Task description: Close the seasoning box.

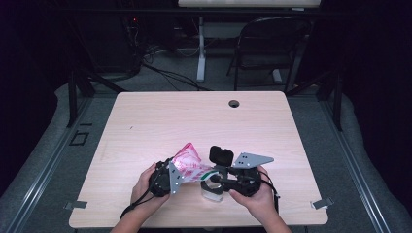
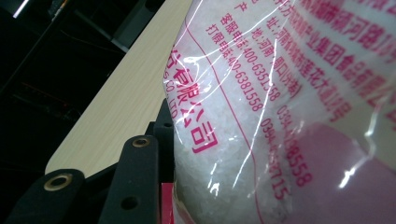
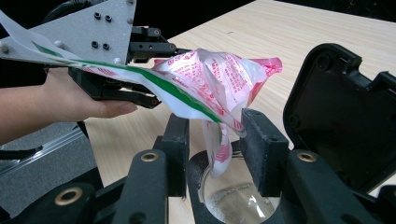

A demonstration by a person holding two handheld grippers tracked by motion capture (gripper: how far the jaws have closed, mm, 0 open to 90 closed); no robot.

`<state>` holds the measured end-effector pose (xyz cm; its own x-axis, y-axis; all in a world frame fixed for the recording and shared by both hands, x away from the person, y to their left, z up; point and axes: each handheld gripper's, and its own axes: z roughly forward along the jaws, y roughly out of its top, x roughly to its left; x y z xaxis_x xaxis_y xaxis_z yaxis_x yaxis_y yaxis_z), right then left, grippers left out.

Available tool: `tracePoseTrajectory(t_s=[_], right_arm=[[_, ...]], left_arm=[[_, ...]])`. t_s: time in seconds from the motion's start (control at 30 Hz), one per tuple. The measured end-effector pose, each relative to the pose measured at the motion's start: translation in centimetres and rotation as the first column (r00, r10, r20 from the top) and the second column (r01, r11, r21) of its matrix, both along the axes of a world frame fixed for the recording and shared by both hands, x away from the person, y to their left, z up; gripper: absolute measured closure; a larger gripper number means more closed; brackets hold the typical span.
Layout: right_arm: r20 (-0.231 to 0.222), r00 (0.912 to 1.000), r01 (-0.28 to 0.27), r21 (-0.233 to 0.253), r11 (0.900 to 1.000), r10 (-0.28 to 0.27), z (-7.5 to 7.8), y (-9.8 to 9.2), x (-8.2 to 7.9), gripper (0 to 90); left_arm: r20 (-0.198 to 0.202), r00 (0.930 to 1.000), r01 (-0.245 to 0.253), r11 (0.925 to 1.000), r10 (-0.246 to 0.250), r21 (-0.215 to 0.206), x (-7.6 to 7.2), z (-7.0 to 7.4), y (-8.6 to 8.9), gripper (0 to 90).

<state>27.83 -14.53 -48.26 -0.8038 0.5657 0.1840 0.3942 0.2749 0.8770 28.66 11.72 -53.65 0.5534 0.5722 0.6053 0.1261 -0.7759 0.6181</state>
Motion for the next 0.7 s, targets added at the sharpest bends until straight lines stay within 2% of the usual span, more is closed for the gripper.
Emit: tracePoseTrajectory(t_s=[0.2, 0.4, 0.47, 0.7], right_arm=[[0.003, 1.0000, 0.003, -0.015, 1.000, -0.003, -0.16, -0.15, -0.19, 63.3], [0.007, 0.9999, 0.011, -0.024, 1.000, -0.011, -0.11, -0.27, -0.29, 61.3], [0.011, 0.9998, 0.016, -0.029, 0.999, -0.016, -0.08, -0.31, -0.31, 59.9], [0.034, 0.9991, 0.027, -0.065, 0.998, -0.024, 0.07, -0.22, -0.55, 56.8]], left_arm=[[0.024, 0.9997, -0.002, 0.9998, 0.002, 0.020, -0.10, 0.20, -0.17, 62.9], [0.059, 0.9982, -0.008, 0.9983, 0.005, 0.058, -0.22, 0.48, -0.36, 62.9], [0.075, 0.9972, -0.014, 0.9984, 0.010, 0.055, -0.21, 0.46, -0.41, 62.9], [0.103, 0.9946, -0.019, 0.9965, 0.011, 0.082, -0.27, 0.59, -0.56, 62.9]])
